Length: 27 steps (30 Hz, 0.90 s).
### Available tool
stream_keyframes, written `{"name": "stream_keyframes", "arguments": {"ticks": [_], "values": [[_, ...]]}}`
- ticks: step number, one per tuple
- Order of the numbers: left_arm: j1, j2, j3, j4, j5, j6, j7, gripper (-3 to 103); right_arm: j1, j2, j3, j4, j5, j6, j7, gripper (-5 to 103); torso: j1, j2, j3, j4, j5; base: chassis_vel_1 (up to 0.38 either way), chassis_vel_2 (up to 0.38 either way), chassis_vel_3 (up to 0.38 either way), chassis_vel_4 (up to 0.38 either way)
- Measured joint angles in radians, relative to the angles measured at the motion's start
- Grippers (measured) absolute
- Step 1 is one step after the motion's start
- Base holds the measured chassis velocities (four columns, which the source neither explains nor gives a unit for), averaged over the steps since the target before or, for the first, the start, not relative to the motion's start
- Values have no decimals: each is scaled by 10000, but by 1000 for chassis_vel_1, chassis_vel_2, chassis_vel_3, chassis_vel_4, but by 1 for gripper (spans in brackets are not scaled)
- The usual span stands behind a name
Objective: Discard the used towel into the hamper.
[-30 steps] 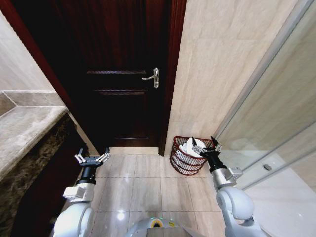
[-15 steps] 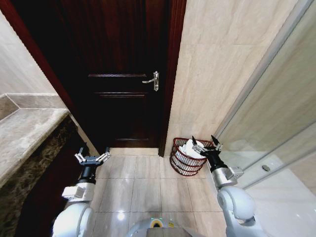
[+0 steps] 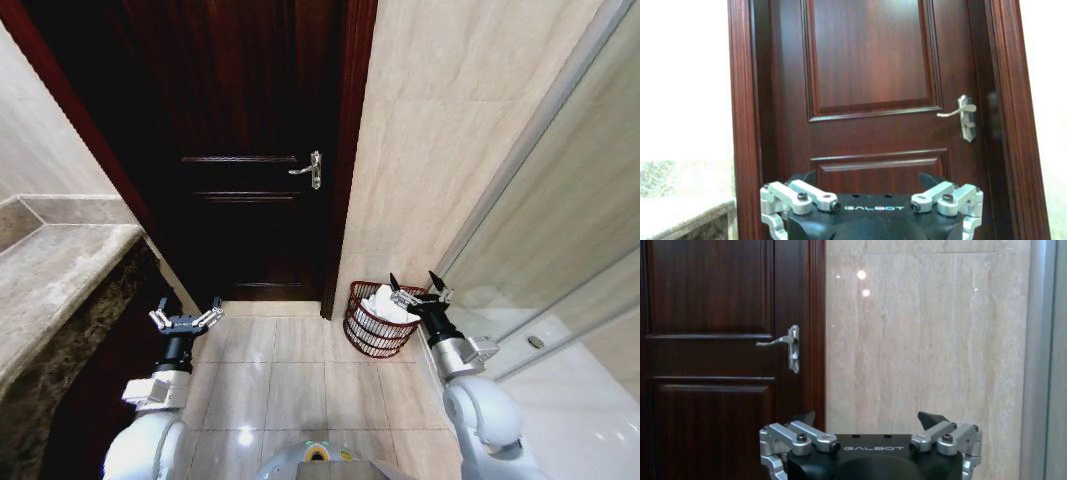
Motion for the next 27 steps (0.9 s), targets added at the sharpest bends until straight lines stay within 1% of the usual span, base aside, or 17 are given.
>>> {"name": "stream_keyframes", "arguments": {"ticks": [1,7,10,18,23,24,27], "values": [[1,-10,0,4,-4,-10,3,100,-1,-12,-16,23,-2,-15,-8,100,41,94,54,0,-1,0,0,0,0],[7,-18,-10,6,-19,-20,6,100,12,-26,-48,53,-8,-58,-18,100,153,328,174,0,0,0,0,0,0],[1,-2,-23,6,-34,-22,7,100,27,-33,-57,57,-12,-69,-27,100,250,546,298,0,0,0,0,0,0],[-4,6,-29,-4,-38,-23,9,100,48,-48,-63,76,-13,-89,-38,100,401,869,470,0,0,0,0,0,0],[-1,-7,-25,-7,-37,-26,11,100,34,-53,-67,105,-15,-95,-61,100,546,1189,642,0,0,0,0,0,0],[-1,-7,-25,-7,-37,-26,11,100,34,-53,-67,105,-15,-95,-61,100,546,1189,642,0,0,0,0,0,0],[0,-12,-21,-28,-35,-26,14,100,36,-85,-66,149,-13,-116,-62,100,627,1356,731,0,-1,0,0,0,0]]}}
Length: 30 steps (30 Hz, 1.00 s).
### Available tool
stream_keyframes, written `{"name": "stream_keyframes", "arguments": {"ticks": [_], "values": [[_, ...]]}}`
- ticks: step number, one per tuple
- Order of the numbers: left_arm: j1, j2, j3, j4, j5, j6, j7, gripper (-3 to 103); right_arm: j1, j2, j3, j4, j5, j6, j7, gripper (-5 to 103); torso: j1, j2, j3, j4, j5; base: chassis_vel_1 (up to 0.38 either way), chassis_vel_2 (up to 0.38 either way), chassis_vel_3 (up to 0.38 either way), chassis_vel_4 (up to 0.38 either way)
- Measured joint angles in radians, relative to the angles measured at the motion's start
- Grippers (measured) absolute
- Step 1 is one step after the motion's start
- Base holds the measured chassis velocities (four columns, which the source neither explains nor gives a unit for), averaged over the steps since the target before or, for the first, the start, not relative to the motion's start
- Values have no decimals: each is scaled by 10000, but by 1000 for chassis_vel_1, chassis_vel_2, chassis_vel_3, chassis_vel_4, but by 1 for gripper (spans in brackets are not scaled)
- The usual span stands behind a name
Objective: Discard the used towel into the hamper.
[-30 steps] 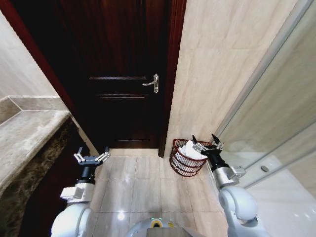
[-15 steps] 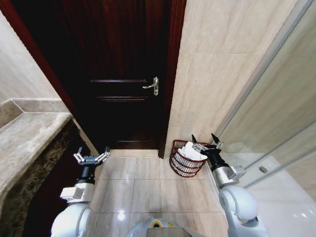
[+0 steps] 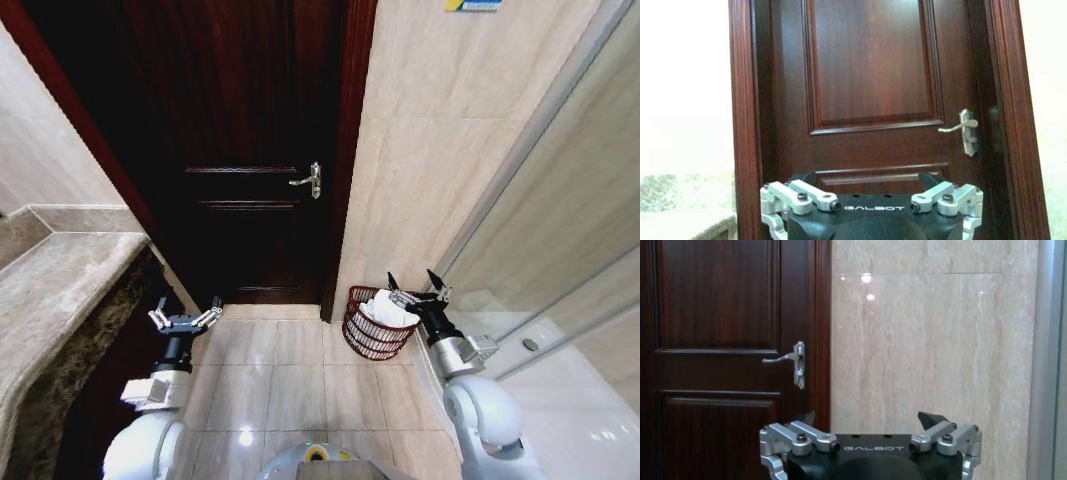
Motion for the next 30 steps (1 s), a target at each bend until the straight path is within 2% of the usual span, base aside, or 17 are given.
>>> {"name": "stream_keyframes", "arguments": {"ticks": [16,30], "values": [[108,-18,31,-57,-198,-30,-95,100,21,-47,-15,51,10,-94,-16,100,370,792,419,0,1,0,0,0,0],[128,-50,-12,-54,-212,-44,-113,100,48,-168,7,116,65,-136,-15,100,385,805,418,-1,1,0,0,0,0]]}}
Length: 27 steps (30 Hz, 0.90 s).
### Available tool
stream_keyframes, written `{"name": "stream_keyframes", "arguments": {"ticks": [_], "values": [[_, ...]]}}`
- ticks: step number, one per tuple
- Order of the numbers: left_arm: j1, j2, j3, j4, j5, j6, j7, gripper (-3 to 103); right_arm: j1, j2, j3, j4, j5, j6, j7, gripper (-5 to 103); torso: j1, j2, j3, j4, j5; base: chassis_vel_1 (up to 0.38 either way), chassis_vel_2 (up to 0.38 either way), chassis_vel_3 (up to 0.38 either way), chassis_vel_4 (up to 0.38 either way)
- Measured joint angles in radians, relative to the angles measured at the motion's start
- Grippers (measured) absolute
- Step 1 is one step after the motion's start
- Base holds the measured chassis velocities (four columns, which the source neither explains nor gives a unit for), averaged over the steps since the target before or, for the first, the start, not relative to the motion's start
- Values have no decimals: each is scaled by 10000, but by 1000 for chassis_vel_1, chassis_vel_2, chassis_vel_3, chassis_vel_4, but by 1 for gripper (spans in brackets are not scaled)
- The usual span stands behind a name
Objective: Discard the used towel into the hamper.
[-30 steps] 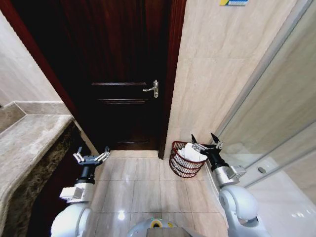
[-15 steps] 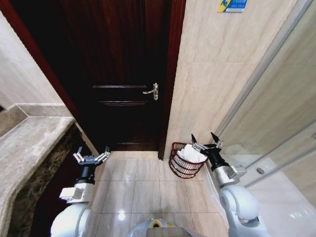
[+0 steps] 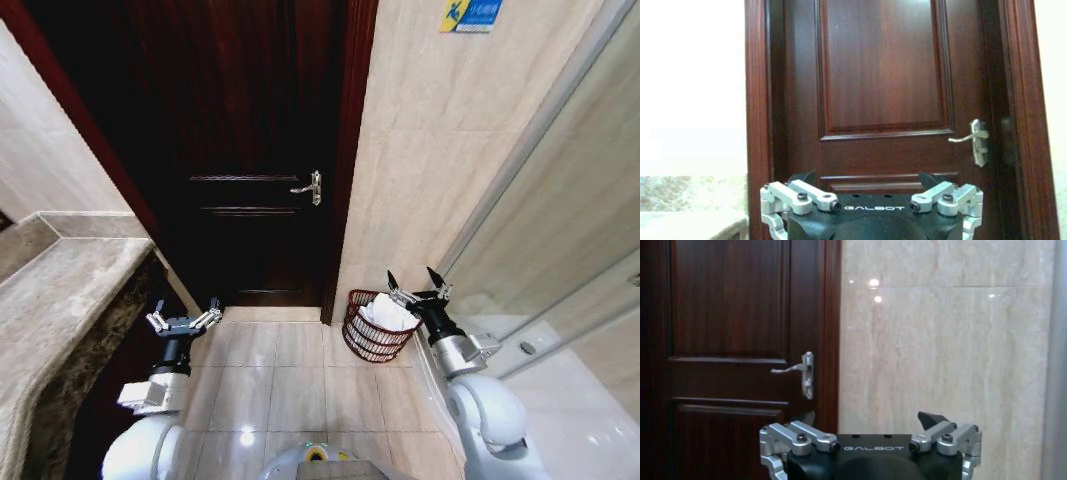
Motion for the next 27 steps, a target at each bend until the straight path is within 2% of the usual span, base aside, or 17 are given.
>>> {"name": "stream_keyframes", "arguments": {"ticks": [4,10,18,27], "values": [[-34,17,26,163,144,-236,-16,100,18,-7,-5,20,2,-20,10,100,-12,-25,-13,2,-2,52,49,40,37],[-26,21,25,103,189,-148,72,100,35,-11,-7,21,3,-30,20,100,-16,-31,-16,1,-1,0,0,0,0],[-70,42,10,110,192,-113,118,100,35,9,3,8,2,-32,37,100,135,291,153,2,0,0,0,0,0],[-65,30,3,122,180,-149,122,100,26,8,-1,17,-2,-30,33,100,229,480,246,3,0,0,0,0,0]]}}
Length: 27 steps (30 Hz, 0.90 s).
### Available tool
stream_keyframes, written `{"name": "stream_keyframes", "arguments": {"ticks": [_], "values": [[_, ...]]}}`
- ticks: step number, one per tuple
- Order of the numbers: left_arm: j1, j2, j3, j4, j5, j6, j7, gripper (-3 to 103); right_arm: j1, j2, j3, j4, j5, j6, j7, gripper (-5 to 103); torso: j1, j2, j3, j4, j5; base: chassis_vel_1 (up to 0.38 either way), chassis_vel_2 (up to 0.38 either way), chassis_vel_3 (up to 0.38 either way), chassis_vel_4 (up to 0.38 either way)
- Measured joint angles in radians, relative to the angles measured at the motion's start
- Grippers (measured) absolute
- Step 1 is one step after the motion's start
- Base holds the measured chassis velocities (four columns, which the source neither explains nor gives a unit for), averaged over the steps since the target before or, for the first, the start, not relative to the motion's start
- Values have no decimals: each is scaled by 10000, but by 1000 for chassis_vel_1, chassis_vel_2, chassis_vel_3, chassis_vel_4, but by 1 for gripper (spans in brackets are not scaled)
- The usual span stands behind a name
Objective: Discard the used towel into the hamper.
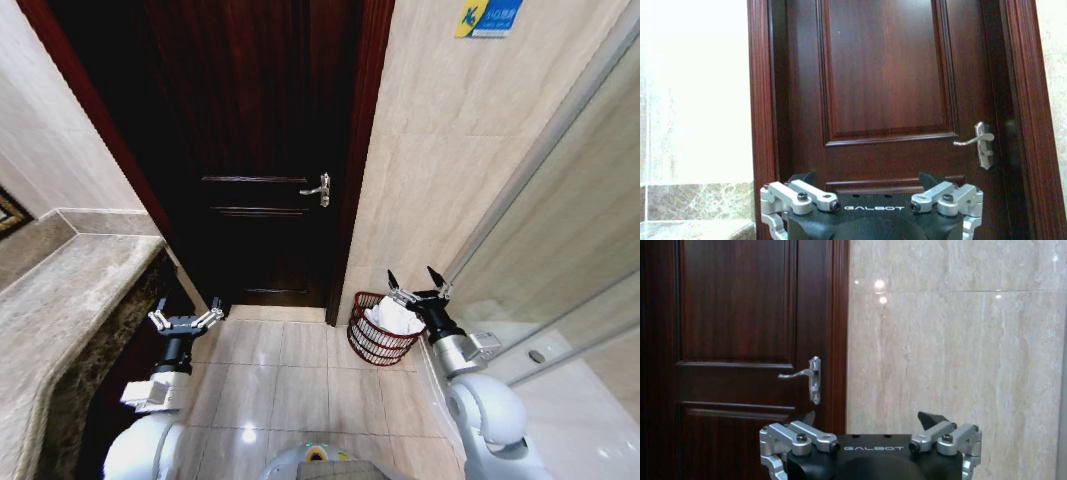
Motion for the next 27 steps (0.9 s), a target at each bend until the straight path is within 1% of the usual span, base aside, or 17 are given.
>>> {"name": "stream_keyframes", "arguments": {"ticks": [3,7,15,27], "values": [[25,4,3,-9,-37,-64,79,100,-2,-3,1,18,10,-5,0,100,42,80,35,0,0,0,0,0,0],[59,-5,12,0,-105,-343,146,100,-36,6,4,35,27,-5,0,100,60,115,51,0,0,0,0,0,0],[61,-26,-50,35,-110,-445,215,100,-59,14,24,45,28,-5,6,100,57,106,46,0,0,0,0,0,0],[40,-33,-37,-9,-98,-418,180,100,-80,-3,78,69,62,21,25,100,39,74,32,-1,1,0,0,0,0]]}}
